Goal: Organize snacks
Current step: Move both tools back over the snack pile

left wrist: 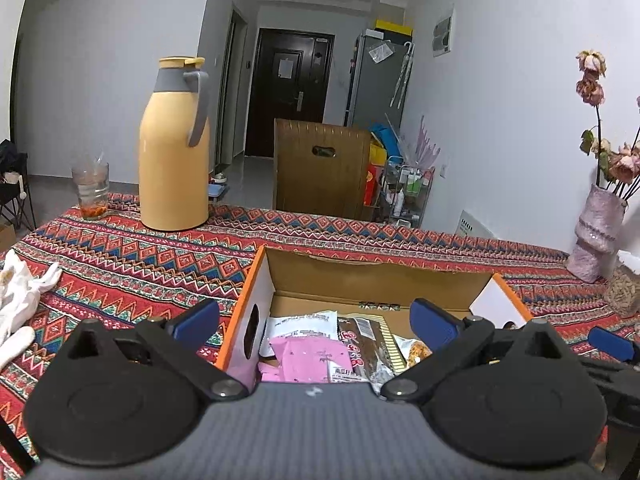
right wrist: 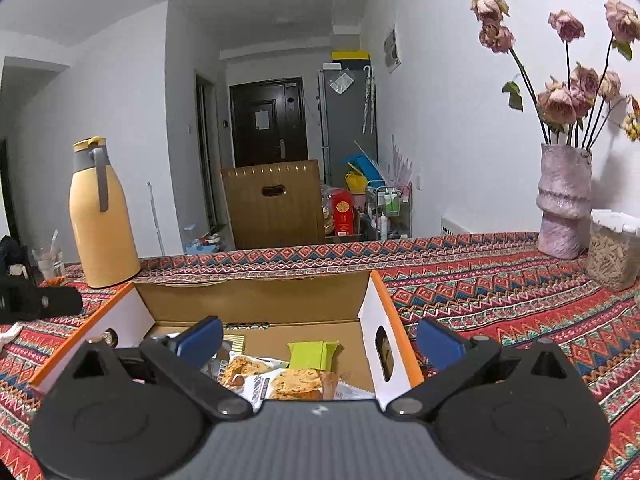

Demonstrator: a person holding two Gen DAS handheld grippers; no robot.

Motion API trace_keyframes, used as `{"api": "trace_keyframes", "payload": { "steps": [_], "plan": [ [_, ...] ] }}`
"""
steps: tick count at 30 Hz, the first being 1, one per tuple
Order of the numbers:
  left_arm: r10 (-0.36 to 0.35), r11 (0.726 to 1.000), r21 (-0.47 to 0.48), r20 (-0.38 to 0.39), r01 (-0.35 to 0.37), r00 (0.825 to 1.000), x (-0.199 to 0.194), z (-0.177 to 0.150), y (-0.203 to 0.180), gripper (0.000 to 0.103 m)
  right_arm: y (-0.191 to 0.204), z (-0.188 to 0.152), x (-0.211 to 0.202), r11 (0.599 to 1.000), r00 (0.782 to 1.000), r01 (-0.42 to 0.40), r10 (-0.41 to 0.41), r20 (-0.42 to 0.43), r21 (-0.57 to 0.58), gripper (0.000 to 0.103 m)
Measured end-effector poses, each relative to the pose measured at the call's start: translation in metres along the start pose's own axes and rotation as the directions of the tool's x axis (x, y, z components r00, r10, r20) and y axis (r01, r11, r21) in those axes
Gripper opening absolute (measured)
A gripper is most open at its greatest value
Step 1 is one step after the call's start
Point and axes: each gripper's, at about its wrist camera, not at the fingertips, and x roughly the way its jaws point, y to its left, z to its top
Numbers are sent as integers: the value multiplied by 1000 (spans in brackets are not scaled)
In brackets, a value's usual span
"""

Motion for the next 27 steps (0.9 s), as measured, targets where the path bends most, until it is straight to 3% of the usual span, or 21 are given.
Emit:
{"api": "trace_keyframes", "payload": {
  "steps": [9,22,27],
  "plan": [
    [-11,1000,23,-30,11,999,-31,-13,13,103,8,-17,-40,998,999,-6,3,-45,-69,103],
    [26,998,63,-135,-18,990,-56,-71,45,103,12,-79,-82,996,979,-25,7,-203,-88,103],
    [30,998,62,-141,-21,990,-60,-93,54,103,10,-97,-89,998,968,-29,14,-249,-58,103]
  ]
}}
